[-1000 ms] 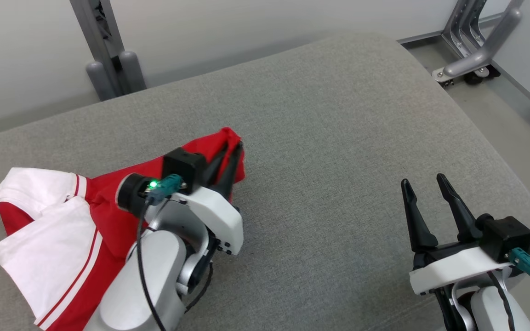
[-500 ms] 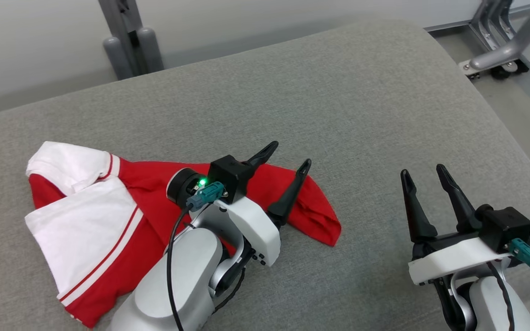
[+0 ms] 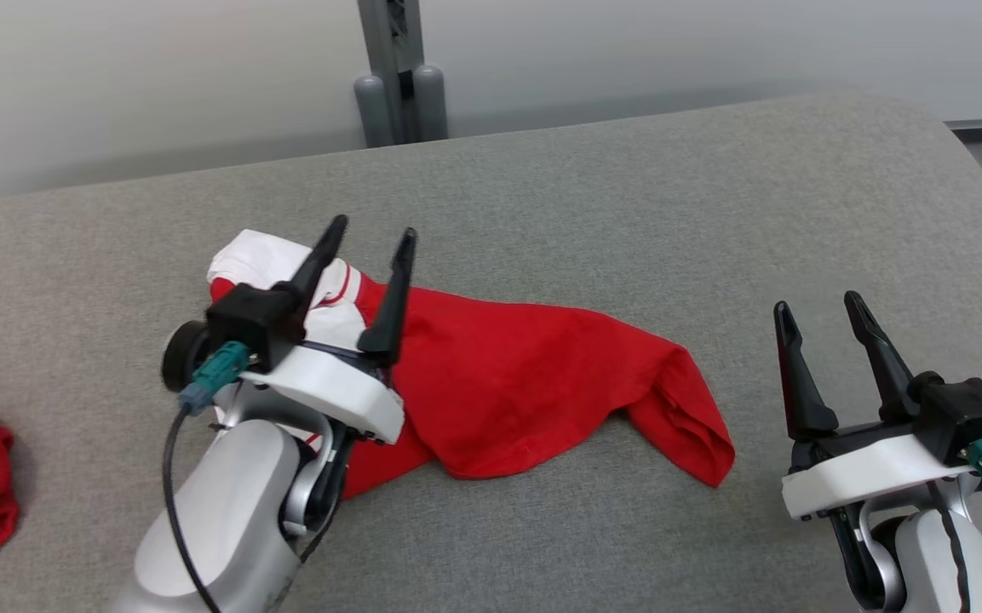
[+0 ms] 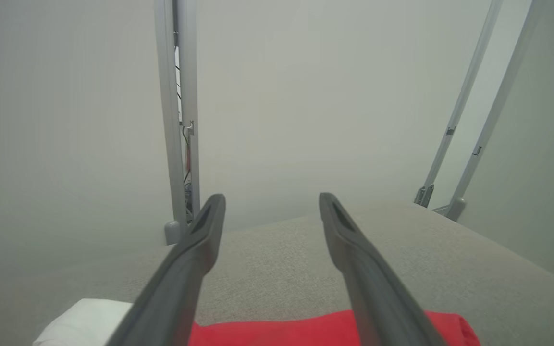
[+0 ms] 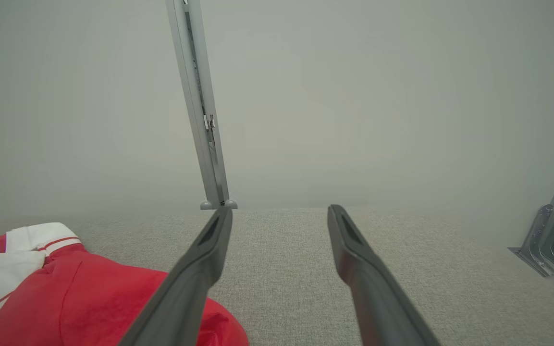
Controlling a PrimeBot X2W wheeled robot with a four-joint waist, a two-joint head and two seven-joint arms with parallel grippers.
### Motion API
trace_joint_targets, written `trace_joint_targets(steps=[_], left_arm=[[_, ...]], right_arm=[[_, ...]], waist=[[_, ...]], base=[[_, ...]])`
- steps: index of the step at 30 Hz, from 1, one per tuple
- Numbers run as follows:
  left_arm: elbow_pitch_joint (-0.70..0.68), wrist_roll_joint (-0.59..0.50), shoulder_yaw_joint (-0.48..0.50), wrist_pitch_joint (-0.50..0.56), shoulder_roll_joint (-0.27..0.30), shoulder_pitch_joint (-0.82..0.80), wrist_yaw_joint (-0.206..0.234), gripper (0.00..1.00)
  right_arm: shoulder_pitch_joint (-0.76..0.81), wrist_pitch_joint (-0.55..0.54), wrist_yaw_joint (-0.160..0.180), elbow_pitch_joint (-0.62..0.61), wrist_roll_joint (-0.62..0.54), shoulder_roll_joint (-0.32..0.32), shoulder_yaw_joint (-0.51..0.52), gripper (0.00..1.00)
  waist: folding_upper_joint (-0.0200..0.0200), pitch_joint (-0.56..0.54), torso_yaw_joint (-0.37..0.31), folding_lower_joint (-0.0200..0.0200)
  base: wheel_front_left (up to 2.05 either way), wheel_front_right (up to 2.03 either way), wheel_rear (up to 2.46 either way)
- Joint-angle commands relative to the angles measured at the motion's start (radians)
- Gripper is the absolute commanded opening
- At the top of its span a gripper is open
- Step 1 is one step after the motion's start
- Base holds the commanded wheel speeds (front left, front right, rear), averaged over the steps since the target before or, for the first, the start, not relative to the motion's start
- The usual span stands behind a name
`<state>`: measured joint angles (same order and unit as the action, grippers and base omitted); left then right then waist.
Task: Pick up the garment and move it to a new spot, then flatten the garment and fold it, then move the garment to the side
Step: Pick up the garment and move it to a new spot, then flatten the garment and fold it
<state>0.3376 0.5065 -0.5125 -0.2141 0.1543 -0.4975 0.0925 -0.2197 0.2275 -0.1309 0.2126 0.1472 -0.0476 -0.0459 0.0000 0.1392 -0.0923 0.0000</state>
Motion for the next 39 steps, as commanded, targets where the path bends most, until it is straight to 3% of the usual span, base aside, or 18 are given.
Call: trace_joint_targets(steps=[1,16,29,39], left_arm=[[-0.005,0.01,0.01,-0.006,0.008,0.012,0.007,1.0],[-0.163,0.08,0.201,-0.023,0.203,0.293,0.112,1.0],[-0.281,0.059,0.193,0.05,0.259,0.435,0.189,1.0],[-0.31,0.073,0.198,0.07,0.268,0.448,0.207,1.0]], right_arm=[[0.006,-0.004,0.0,-0.001,-0.005,-0.006,0.0,1.0],[0.083,-0.062,0.0,-0.035,-0.06,-0.006,0.0,1.0],[0.177,-0.101,0.0,-0.088,-0.063,-0.006,0.021,1.0],[0.179,-0.106,0.0,-0.09,-0.044,-0.006,0.012,1.0]], waist=[[0.0,-0.017,0.027,0.0],[0.0,-0.104,0.093,0.0],[0.0,-0.159,0.097,0.0],[0.0,-0.156,0.082,0.0]], base=[[0.0,0.0,0.0],[0.0,0.0,0.0],[0.0,0.0,0.0],[0.0,0.0,0.0]])
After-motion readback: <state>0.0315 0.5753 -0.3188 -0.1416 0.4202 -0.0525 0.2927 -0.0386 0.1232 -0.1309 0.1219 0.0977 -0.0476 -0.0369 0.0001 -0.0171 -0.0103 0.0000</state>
